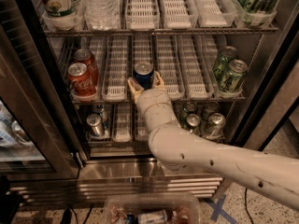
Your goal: Pick pepsi can from middle shelf of fridge
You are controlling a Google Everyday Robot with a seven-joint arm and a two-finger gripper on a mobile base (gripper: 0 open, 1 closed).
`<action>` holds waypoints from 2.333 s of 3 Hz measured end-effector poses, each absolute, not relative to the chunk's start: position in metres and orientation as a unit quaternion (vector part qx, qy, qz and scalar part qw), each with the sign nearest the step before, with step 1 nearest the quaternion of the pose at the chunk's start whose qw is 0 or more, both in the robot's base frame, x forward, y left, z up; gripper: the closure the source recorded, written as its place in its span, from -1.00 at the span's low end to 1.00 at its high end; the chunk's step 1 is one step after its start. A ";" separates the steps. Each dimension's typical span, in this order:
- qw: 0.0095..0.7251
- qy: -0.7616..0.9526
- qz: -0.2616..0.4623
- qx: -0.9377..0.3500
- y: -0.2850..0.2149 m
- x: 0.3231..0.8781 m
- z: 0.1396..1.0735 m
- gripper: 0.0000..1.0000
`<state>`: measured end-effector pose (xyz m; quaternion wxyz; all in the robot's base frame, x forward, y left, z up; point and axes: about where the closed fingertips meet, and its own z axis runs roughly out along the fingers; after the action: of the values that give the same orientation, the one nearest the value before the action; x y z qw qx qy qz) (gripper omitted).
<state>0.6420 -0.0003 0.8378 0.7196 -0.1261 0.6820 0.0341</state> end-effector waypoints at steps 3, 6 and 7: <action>0.717 0.683 0.048 -0.130 0.003 0.638 0.846 1.00; 0.713 0.675 0.104 -0.157 0.016 0.605 0.883 1.00; 0.679 0.699 0.133 -0.182 0.016 0.568 0.870 1.00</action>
Offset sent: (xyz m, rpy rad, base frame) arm 0.0000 0.0000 0.0000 0.0000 0.0000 0.0000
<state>0.5683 0.0159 0.8696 0.6789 -0.1821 0.6987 0.1330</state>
